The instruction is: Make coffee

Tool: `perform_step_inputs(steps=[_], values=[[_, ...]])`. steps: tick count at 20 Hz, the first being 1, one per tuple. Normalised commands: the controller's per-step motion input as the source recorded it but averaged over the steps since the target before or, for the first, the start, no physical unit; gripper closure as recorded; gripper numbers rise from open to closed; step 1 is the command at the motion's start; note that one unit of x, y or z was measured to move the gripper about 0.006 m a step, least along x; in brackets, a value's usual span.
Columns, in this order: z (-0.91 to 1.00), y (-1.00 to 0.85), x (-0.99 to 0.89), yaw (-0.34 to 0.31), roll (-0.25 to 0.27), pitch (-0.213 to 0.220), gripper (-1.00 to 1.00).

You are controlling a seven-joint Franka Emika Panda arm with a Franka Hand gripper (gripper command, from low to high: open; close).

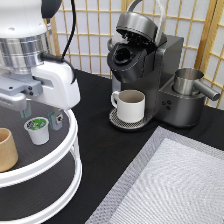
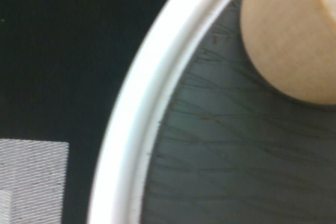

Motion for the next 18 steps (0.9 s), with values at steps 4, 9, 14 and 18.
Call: perform_step_inputs(steps=[4,9,14,18], values=[[-0.24,-0.12,-0.39,0.024,0.000,0.003,-1.00],[-0.05,-0.08,-0.08,0.018,0.000,0.017,1.00],[0.05,0.00,-0.01,0.023,0.000,0.024,1.00],[0.19,0.00,0.07,0.021,0.000,0.033,1.00]])
